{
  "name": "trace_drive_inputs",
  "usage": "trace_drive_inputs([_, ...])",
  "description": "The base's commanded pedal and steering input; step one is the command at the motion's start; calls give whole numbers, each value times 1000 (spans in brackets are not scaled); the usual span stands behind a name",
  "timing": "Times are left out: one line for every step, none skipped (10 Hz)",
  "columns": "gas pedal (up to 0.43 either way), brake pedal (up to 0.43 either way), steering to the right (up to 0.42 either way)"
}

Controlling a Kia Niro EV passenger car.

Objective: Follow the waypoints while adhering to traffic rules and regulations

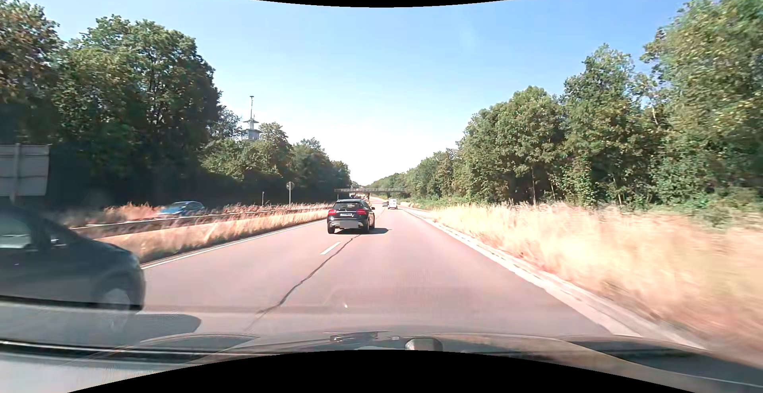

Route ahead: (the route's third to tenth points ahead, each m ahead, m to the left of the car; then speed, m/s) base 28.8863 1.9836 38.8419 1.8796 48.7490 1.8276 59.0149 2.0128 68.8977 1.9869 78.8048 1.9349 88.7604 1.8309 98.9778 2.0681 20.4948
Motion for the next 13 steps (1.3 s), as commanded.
trace_drive_inputs([47, 0, 0])
trace_drive_inputs([59, 0, 0])
trace_drive_inputs([59, 0, 0])
trace_drive_inputs([59, 0, 1])
trace_drive_inputs([67, 0, 1])
trace_drive_inputs([79, 0, 1])
trace_drive_inputs([79, 0, 2])
trace_drive_inputs([79, 0, 2])
trace_drive_inputs([87, 0, 2])
trace_drive_inputs([87, 0, 2])
trace_drive_inputs([98, 0, 2])
trace_drive_inputs([98, 0, 2])
trace_drive_inputs([98, 0, 2])
